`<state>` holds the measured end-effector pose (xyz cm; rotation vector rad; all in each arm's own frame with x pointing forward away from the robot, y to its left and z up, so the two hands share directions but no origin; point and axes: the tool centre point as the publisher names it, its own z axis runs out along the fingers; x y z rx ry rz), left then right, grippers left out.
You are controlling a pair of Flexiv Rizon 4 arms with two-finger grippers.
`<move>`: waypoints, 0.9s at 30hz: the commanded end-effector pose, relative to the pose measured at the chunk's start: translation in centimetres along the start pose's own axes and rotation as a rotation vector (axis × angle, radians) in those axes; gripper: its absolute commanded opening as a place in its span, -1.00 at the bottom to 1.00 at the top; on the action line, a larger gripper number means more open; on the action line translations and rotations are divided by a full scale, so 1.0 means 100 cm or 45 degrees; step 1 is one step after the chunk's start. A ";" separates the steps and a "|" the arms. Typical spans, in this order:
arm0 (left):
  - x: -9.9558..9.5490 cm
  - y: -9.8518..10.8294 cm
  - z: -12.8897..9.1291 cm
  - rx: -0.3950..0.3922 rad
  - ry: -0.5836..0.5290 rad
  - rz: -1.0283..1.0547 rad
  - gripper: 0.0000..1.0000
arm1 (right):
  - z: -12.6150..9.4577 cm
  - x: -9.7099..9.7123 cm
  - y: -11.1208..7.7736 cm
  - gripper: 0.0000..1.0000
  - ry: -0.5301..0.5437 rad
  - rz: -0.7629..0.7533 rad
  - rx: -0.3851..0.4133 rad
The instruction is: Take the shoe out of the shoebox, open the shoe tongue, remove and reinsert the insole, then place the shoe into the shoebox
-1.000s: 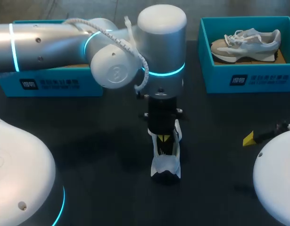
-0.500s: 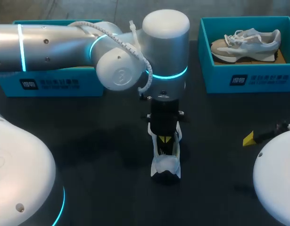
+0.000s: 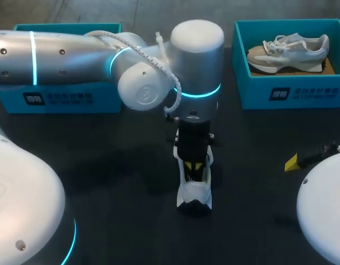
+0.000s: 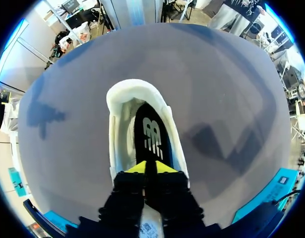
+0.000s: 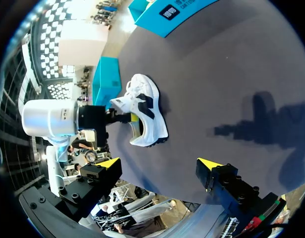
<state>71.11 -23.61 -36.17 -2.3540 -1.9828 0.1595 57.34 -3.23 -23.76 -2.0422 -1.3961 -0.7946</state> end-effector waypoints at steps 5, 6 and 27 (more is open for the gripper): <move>-0.007 0.011 0.008 0.018 0.021 -0.002 -0.36 | -0.003 0.001 -0.007 1.00 -0.006 0.002 -0.012; -0.007 0.012 0.008 0.018 0.022 -0.002 -0.33 | -0.003 0.001 -0.007 1.00 -0.006 0.002 -0.012; -0.009 0.005 0.001 -0.031 0.005 0.022 -0.08 | -0.003 0.001 -0.007 1.00 -0.006 0.002 -0.012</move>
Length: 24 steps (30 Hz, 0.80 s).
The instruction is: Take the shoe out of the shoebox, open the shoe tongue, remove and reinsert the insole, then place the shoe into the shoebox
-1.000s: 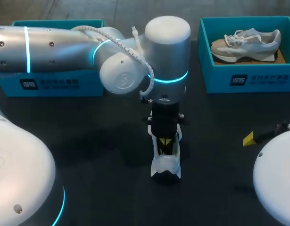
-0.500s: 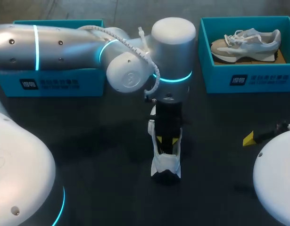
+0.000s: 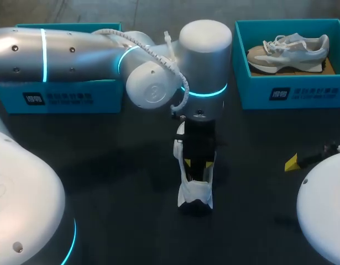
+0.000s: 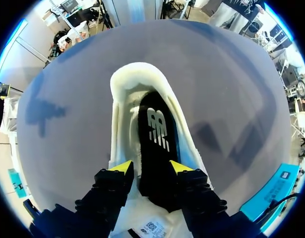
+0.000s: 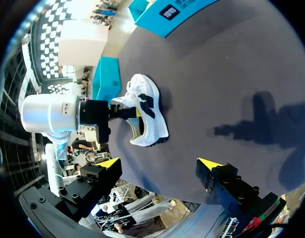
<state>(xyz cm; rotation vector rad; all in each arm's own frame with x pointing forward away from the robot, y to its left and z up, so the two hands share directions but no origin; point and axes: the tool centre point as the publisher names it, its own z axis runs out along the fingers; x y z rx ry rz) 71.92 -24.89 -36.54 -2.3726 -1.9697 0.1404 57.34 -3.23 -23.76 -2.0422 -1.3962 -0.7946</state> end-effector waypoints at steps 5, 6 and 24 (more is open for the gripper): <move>0.003 -0.010 -0.003 -0.028 -0.001 0.019 0.12 | -0.003 0.001 -0.007 1.00 -0.006 0.002 -0.012; 0.004 -0.011 -0.002 -0.028 -0.001 0.019 0.15 | -0.003 0.001 -0.007 1.00 -0.006 0.002 -0.012; 0.009 -0.002 -0.002 -0.005 -0.009 0.003 0.70 | -0.003 0.001 -0.007 1.00 -0.006 0.002 -0.012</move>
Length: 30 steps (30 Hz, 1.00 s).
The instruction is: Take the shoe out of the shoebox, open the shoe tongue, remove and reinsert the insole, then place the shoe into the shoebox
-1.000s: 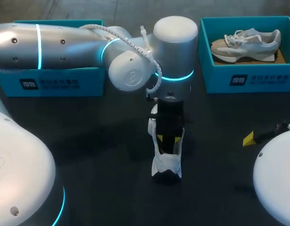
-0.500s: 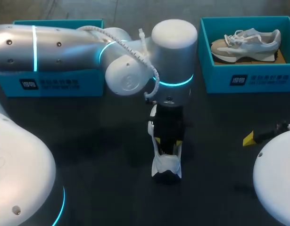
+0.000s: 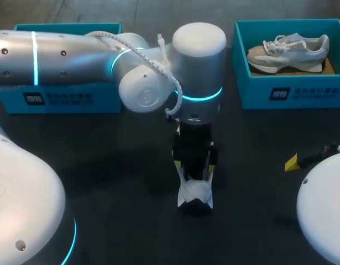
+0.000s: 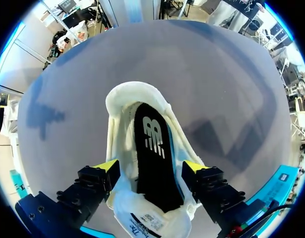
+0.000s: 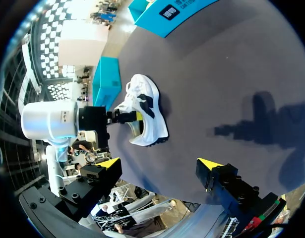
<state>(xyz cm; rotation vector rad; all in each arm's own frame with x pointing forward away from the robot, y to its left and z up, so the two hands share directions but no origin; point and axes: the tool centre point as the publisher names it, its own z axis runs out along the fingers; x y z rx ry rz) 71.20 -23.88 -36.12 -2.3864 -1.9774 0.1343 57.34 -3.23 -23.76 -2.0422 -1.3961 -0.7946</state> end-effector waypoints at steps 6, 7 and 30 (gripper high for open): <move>0.002 0.014 0.001 0.023 0.000 -0.009 0.78 | -0.003 0.001 -0.007 1.00 -0.006 0.002 -0.012; 0.002 0.015 0.000 0.023 -0.001 -0.010 0.77 | -0.003 0.001 -0.007 1.00 -0.006 0.002 -0.012; 0.012 0.039 -0.021 -0.026 -0.006 -0.053 0.76 | -0.003 0.001 -0.007 1.00 -0.006 0.002 -0.012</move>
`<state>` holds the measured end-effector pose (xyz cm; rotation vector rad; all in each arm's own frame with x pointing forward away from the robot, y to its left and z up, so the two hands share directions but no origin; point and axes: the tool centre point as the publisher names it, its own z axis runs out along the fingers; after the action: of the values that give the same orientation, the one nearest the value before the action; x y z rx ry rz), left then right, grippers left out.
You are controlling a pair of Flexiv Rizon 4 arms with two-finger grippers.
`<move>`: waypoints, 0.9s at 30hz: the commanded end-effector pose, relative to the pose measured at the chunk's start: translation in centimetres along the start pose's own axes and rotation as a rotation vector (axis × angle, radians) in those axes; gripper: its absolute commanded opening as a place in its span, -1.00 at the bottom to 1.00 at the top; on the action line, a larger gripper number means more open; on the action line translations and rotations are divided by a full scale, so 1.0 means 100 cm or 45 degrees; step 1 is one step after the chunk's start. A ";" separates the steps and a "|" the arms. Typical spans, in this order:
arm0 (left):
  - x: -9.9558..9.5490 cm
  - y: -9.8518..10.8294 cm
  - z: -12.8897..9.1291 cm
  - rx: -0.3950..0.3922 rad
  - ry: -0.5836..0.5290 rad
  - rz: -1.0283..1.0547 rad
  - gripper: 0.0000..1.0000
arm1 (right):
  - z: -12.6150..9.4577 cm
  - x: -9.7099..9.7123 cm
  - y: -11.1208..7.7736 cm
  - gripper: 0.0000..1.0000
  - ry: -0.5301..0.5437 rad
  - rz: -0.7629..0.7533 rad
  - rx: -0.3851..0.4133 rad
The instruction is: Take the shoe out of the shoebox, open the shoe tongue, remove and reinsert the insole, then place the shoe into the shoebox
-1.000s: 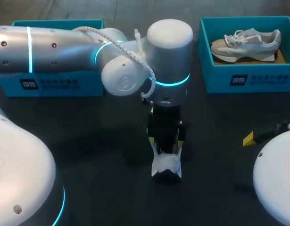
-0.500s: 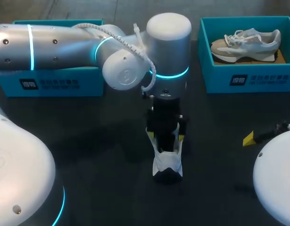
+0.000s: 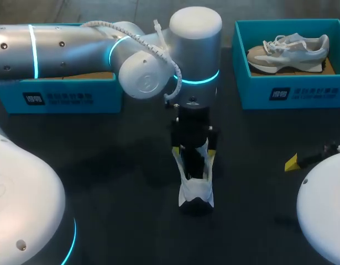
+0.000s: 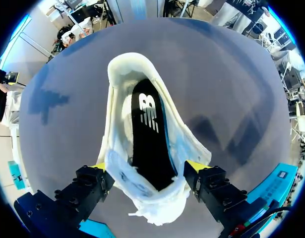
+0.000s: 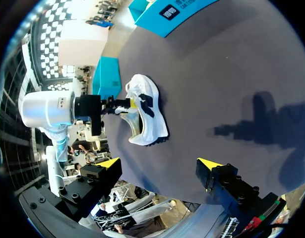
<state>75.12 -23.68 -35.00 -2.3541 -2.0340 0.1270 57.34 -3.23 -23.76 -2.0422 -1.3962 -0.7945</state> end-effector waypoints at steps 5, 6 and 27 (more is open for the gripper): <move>0.005 0.005 -0.013 -0.029 0.000 -0.003 0.76 | -0.003 0.001 -0.007 1.00 -0.006 0.002 -0.012; 0.005 0.005 -0.016 -0.037 0.003 -0.002 0.77 | -0.003 0.001 -0.007 1.00 -0.006 0.002 -0.012; 0.013 0.002 -0.063 -0.111 -0.054 -0.020 0.05 | -0.003 0.001 -0.007 1.00 -0.006 0.002 -0.012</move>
<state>76.38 -22.80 -29.22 -2.3978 -2.1144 0.0906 57.34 -3.23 -23.76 -2.0422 -1.3962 -0.7945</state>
